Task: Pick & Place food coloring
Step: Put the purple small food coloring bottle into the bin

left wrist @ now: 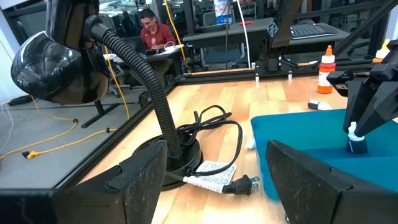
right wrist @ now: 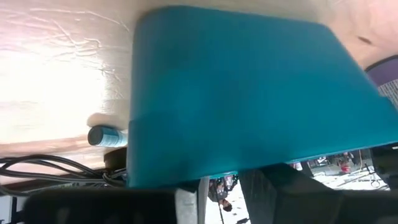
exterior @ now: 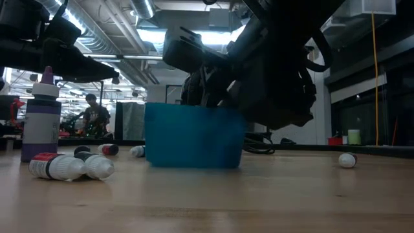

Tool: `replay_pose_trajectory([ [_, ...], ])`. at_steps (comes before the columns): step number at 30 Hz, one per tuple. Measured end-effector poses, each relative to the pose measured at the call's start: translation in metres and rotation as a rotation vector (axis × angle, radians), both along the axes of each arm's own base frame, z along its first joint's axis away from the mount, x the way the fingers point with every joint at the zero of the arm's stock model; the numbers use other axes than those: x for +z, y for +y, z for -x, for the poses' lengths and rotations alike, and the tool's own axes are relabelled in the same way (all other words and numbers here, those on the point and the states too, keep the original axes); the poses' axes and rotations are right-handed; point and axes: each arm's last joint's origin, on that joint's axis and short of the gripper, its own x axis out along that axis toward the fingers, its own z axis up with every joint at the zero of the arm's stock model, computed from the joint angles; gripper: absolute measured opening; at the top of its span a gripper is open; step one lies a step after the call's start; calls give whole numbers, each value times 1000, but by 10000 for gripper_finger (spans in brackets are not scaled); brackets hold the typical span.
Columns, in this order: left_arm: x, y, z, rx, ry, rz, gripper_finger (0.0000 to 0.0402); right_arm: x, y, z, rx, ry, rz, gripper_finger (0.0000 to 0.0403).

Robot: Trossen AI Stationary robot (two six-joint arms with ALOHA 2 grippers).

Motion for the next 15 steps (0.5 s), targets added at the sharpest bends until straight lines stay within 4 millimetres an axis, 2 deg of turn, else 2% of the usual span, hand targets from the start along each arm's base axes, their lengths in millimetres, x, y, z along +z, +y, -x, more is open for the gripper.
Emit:
replay_pose_trajectory([
  [15,0,0,0,0,0,0,269,-1,0,1,-6,3,-31,80],
])
